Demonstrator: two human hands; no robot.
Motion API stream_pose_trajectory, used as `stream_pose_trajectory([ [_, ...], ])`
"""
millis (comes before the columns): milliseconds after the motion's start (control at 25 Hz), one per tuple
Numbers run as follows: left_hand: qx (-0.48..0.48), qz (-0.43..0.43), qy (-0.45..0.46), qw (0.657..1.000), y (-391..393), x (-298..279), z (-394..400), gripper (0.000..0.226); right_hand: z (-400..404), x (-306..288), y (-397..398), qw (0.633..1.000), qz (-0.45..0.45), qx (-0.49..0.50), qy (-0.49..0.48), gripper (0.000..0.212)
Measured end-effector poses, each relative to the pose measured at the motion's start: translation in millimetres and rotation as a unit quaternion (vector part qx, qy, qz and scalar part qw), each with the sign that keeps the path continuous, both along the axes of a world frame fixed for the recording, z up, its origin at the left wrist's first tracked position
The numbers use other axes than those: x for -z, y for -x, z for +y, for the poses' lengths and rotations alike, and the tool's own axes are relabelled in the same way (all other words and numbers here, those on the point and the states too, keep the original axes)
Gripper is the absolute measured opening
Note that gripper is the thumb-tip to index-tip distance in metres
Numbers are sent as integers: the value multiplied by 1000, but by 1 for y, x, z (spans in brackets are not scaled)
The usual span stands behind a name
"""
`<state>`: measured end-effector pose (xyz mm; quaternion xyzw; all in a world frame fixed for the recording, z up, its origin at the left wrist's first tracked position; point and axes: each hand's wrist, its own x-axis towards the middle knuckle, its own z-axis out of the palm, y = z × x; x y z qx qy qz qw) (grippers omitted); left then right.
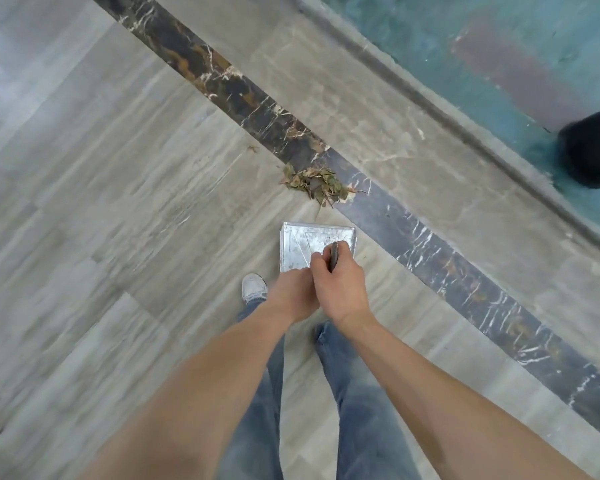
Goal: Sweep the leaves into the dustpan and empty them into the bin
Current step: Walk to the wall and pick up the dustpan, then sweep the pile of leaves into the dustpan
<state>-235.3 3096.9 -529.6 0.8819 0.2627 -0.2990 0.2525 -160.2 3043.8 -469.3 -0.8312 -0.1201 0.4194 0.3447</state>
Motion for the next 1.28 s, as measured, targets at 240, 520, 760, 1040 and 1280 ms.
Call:
stream_pose_trajectory([
  [240,52,-15,-21,998,16,15,5,28,14,10,15,1000,2,5,7,19],
  [520,19,4,41,999,12,9,21,23,22,6,19,999,11,-14,35,18],
  [760,38,9,24,999,11,16,26,28,26,16,15,999,30,7,38,18],
  [1040,-58,75,146,985,38,-1,54,40,9,11,30,986,60,102,119,16],
  [1280,-66,-53,53,995,69,-85,145,38,69,-47,12,984,-102,-30,146,12],
])
